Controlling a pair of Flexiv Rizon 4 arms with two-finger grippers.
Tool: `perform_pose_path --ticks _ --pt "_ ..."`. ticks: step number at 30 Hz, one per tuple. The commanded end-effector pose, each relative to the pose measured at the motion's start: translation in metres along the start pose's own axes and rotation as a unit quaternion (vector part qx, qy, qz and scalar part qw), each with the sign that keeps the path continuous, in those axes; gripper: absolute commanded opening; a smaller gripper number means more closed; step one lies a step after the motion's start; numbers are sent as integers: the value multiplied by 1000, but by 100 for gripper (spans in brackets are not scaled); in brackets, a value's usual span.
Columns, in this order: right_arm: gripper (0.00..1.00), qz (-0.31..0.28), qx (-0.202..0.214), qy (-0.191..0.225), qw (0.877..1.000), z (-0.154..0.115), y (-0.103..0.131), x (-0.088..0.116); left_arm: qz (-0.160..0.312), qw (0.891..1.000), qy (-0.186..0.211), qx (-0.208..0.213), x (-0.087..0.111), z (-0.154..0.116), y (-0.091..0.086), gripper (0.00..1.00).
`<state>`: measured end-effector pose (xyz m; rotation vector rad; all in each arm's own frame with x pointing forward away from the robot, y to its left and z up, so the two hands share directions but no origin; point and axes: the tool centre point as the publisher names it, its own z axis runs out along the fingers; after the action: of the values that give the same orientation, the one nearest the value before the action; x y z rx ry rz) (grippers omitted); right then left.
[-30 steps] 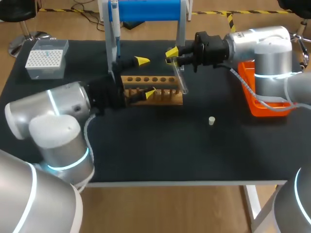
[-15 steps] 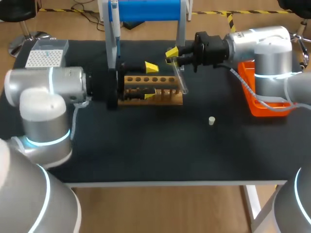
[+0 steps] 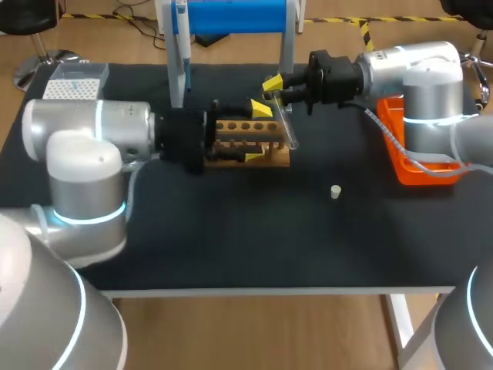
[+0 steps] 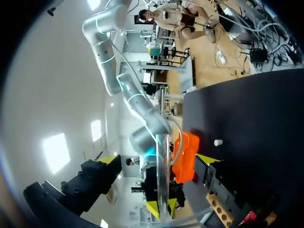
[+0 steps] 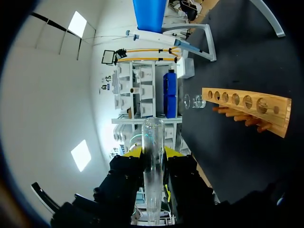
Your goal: Invert the test tube, pick up the pipette, mount the tip to pipette, aspirate from beaker and dispense into the tube, eject the tip, return the pipette, and cap with the stopper.
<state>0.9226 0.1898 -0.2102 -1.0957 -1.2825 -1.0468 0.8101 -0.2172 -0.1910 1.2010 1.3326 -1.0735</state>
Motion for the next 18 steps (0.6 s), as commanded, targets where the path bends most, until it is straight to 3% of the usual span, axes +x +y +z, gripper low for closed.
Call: perform_pose_path --ticks 1,18 --pt "0 0 0 -2 1000 -1 -1 1 18 999 -21 -33 7 18 -2 100" --pt "0 0 0 -2 1000 -1 -1 1 20 999 -7 -30 0 41 -2 100"
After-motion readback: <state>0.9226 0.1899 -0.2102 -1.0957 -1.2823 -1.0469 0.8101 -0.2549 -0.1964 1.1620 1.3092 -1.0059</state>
